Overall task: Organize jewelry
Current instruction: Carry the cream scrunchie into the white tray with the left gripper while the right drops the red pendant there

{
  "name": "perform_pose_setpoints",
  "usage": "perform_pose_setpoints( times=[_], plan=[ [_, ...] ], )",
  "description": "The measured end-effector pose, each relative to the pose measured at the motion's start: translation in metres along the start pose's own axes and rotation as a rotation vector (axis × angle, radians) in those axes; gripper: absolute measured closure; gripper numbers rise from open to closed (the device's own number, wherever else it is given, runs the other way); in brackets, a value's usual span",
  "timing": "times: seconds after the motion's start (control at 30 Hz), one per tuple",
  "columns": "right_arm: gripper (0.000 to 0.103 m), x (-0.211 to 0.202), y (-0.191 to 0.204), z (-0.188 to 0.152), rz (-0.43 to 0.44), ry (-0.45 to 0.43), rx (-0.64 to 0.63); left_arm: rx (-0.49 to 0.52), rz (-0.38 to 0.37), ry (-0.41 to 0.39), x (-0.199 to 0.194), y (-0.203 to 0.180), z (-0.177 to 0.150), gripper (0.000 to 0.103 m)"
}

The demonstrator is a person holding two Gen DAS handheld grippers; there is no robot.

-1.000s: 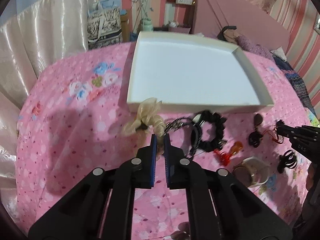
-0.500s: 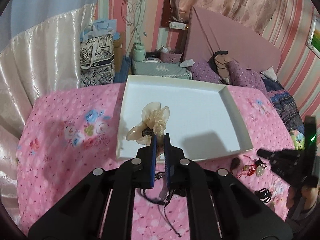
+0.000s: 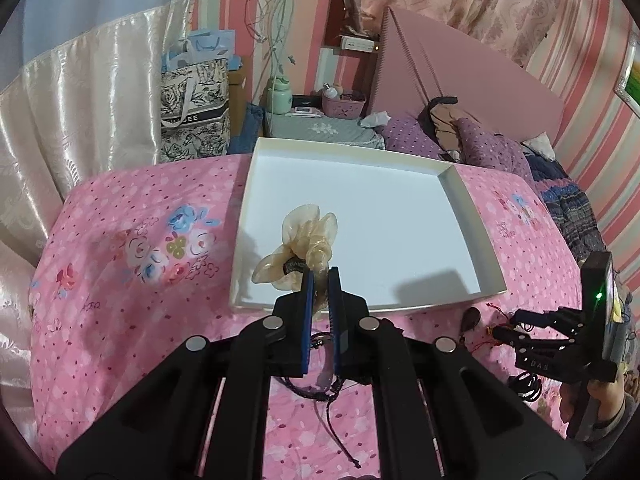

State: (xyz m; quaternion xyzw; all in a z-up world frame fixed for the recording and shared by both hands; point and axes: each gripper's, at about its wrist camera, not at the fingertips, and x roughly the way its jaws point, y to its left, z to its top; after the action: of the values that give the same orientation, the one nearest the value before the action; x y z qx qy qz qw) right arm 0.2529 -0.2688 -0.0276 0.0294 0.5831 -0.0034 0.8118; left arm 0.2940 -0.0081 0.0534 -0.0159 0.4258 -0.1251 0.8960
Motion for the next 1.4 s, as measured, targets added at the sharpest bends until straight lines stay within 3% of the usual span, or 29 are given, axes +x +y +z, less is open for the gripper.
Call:
perform_pose_setpoints(
  times=[0.07,0.13,0.23,0.47,0.67,0.93,1.07,1.4],
  plan=[
    [0.053,0.006,0.000,-0.004,-0.010,0.024,-0.005,-0.002,0.002,0.001,-0.001,0.001,-0.001,0.098],
    [0.080,0.015,0.001,-0.008,-0.022,0.057,-0.010,0.001,0.004,0.003,-0.002,0.001,-0.002,0.098],
    [0.098,0.014,-0.002,-0.007,-0.022,0.045,0.000,0.003,0.005,0.005,-0.002,0.002,-0.002,0.098],
    [0.099,-0.037,-0.004,0.017,-0.046,-0.110,0.003,0.016,0.008,-0.003,-0.001,-0.002,0.007,0.098],
    [0.100,-0.064,0.012,0.078,-0.039,-0.221,0.006,0.034,-0.009,0.003,0.014,-0.011,0.031,0.098],
    [0.100,-0.010,0.037,0.152,-0.005,-0.240,0.086,0.052,0.019,0.042,0.075,-0.018,0.071,0.098],
    [0.100,0.021,0.041,0.182,-0.058,-0.238,0.098,0.048,0.048,0.066,0.117,-0.011,0.092,0.098],
    [0.100,0.073,0.037,0.219,-0.089,-0.176,0.136,0.004,0.052,0.151,0.191,0.007,0.120,0.097]
  ],
)
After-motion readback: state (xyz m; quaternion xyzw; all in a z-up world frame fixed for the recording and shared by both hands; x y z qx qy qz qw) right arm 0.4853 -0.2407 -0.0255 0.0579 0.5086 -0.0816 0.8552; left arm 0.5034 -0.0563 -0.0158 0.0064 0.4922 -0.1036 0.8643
